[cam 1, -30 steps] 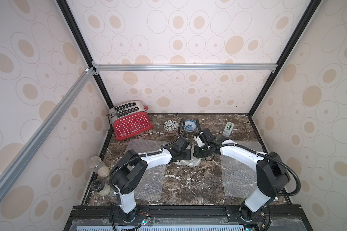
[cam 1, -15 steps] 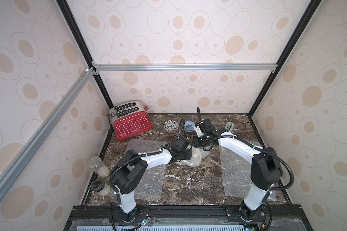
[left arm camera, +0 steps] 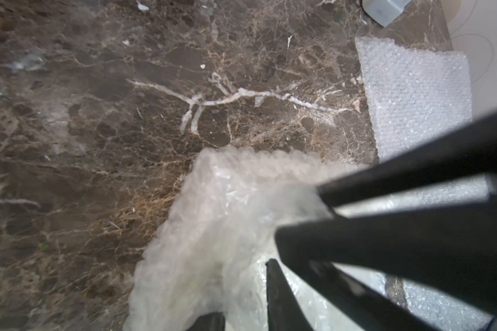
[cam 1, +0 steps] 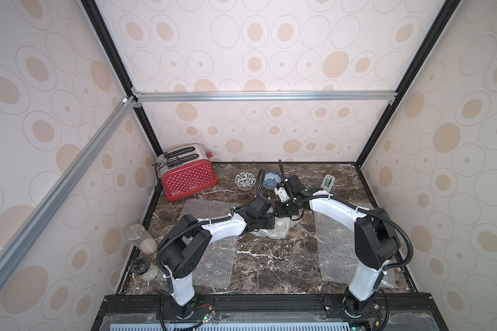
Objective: Wrap bowls in bubble wrap
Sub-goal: Wrap the bowl in bubble wrap.
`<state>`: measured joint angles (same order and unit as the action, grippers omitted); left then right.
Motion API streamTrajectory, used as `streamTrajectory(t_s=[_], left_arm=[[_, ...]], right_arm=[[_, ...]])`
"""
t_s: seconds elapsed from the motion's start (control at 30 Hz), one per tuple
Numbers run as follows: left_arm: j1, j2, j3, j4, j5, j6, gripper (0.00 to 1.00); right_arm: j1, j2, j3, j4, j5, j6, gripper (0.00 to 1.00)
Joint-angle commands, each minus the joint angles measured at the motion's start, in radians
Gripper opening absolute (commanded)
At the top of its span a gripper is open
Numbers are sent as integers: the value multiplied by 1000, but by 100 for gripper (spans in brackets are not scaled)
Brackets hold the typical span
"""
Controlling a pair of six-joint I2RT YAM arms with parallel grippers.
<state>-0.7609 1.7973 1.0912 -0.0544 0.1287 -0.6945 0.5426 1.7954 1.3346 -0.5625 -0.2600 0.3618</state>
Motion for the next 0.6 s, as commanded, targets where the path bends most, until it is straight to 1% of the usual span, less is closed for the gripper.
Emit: streamTrajectory(t_s=[0.0,0.07,0.2,0.27,0.43,0.57], left_arm=[[5,-5,28,-36,-16,17,24],[5,-6,30,-36,-14,20,24],[5,-14,34,-55,-20,46,24],[9,-17,39,-69,-27,62,24],[35,-28,39,-86,-26,83,24],[51,-41,41,-86,-23,100,25]], right_arm=[[7,-63,-28,-30,21,-9,16],[6,-61,-38,-40,53,-16,14],[-11,-24,-36,-74,169,-37,12],[-32,-2,-37,-72,144,-28,12],[-27,13,-63,-41,70,-18,11],[-12,26,-86,-47,70,-18,11]])
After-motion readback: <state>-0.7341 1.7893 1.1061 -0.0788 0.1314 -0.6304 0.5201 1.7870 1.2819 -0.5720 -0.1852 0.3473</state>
